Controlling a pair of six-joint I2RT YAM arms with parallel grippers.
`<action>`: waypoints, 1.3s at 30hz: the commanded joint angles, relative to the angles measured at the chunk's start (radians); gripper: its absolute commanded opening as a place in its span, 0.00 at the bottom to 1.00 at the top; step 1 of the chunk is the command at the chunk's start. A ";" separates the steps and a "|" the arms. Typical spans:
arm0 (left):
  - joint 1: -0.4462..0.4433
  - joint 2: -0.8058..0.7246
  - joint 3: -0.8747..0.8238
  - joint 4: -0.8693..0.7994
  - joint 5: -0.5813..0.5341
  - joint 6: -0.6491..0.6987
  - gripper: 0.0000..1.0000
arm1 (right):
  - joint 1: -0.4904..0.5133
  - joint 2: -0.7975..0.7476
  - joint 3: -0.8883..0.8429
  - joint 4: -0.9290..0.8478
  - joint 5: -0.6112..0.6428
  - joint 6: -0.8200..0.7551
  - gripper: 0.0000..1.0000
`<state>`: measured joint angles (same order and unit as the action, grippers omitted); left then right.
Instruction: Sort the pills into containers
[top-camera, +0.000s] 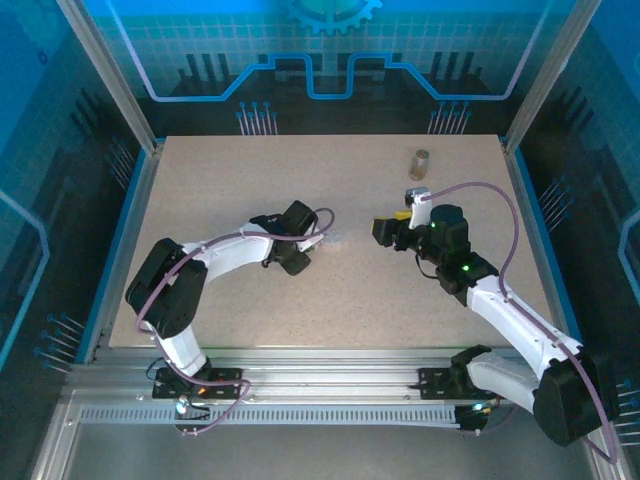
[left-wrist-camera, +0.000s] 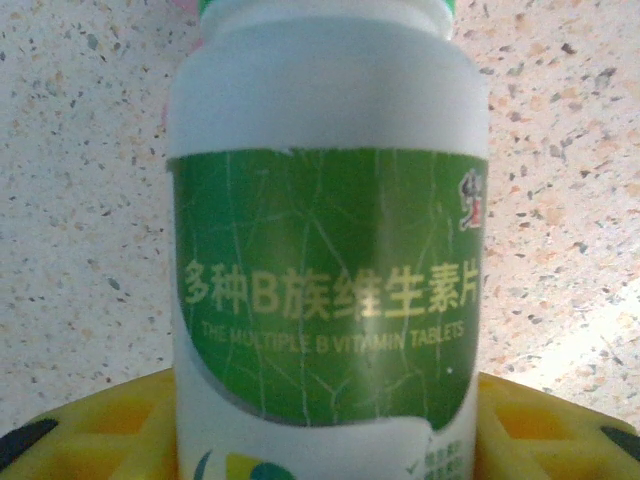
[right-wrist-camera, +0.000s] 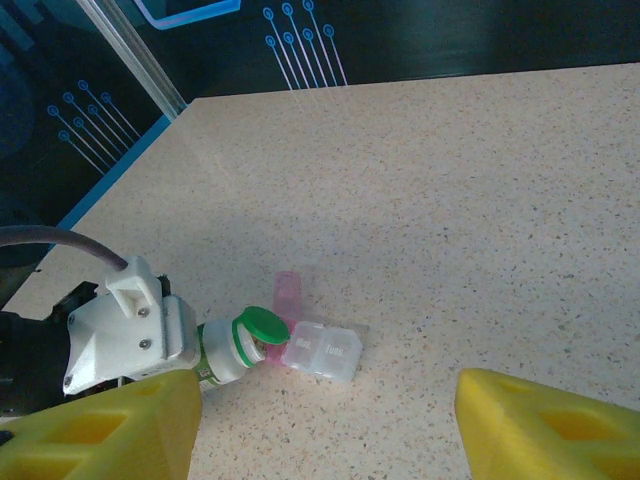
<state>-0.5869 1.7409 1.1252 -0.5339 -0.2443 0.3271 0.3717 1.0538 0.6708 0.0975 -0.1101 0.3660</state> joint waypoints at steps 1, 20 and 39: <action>0.008 0.019 0.064 -0.086 -0.035 0.060 0.00 | -0.014 -0.021 -0.005 0.004 -0.007 0.009 0.69; 0.009 0.138 0.264 -0.316 -0.153 0.236 0.00 | -0.014 -0.021 -0.001 0.002 -0.025 0.019 0.69; -0.019 0.189 0.368 -0.374 -0.240 0.359 0.00 | -0.014 -0.019 -0.002 0.001 -0.030 0.020 0.69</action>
<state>-0.5926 1.9038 1.4593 -0.8650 -0.4446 0.6460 0.3717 1.0473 0.6708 0.0967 -0.1249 0.3771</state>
